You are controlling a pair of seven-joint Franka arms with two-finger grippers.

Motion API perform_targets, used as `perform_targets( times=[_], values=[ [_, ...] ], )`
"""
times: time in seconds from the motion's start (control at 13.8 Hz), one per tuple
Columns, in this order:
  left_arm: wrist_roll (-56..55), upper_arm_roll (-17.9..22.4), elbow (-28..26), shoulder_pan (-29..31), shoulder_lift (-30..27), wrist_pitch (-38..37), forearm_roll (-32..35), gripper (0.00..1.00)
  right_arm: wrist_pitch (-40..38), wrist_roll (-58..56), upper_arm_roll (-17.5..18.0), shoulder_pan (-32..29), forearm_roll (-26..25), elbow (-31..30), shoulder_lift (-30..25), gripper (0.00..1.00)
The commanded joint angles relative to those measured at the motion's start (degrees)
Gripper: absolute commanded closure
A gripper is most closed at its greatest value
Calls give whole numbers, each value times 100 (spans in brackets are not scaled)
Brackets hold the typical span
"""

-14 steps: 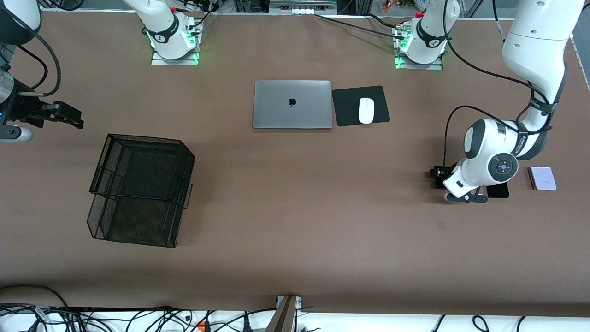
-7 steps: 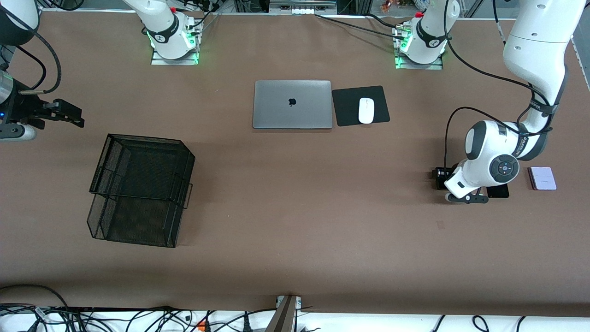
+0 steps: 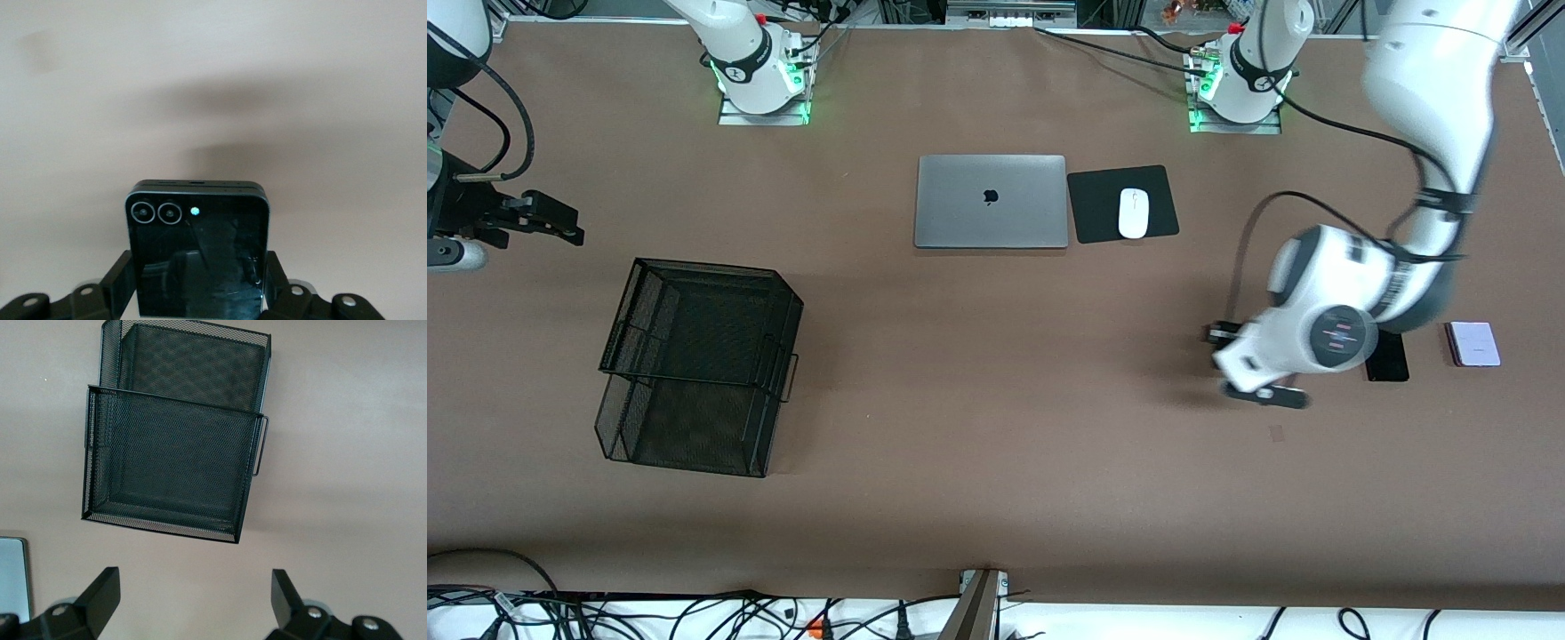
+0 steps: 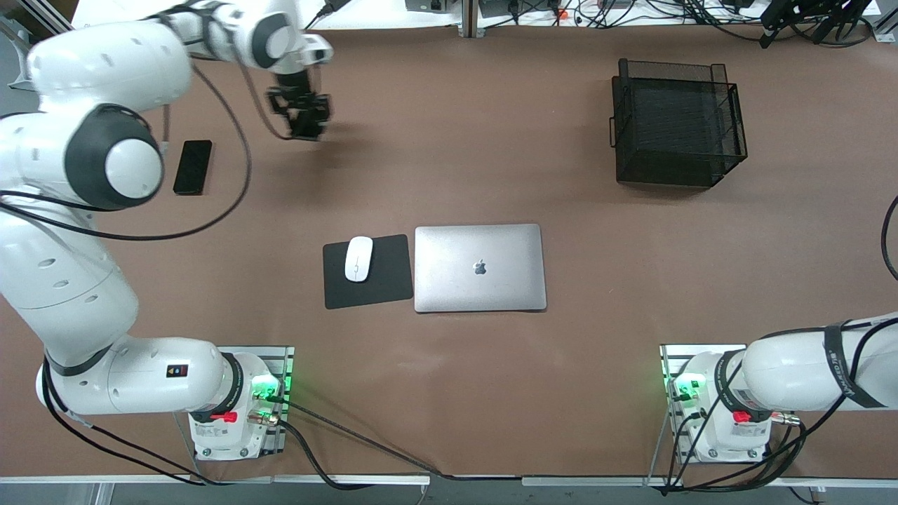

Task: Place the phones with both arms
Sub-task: 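Carry the flip phone to the table middle and open the left gripper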

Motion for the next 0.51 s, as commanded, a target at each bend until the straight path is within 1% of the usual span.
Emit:
perform_targets(
  times=[0.0, 0.07, 0.14, 0.22, 0.29, 0.36, 0.43],
  values=[
    [-250, 80, 877, -817, 761, -65, -946, 73, -48, -95, 3, -36, 109, -1, -47, 0],
    [-407, 80, 939, -1071, 894, 292, -1185, 73, -48, -95, 3, -36, 109, -1, -47, 0],
    [-696, 89, 922, -1283, 982, 818, -1283, 72, -48, -95, 3, -36, 109, 8, -47, 0],
    [-1003, 89, 844, -1476, 1079, 1302, -1276, 69, -57, -95, 3, -36, 109, -1, -47, 0],
    [-1285, 89, 826, -1617, 1210, 1550, -1276, 68, -48, -95, 3, -36, 109, 8, -21, 0],
    [-1488, 89, 825, -1741, 1298, 1692, -1258, 60, -48, -95, 3, -36, 109, -1, -21, 0],
    [-1664, 98, 817, -1794, 1325, 1746, -1267, 37, -48, -95, 3, -36, 109, 8, -12, 0]
  ],
)
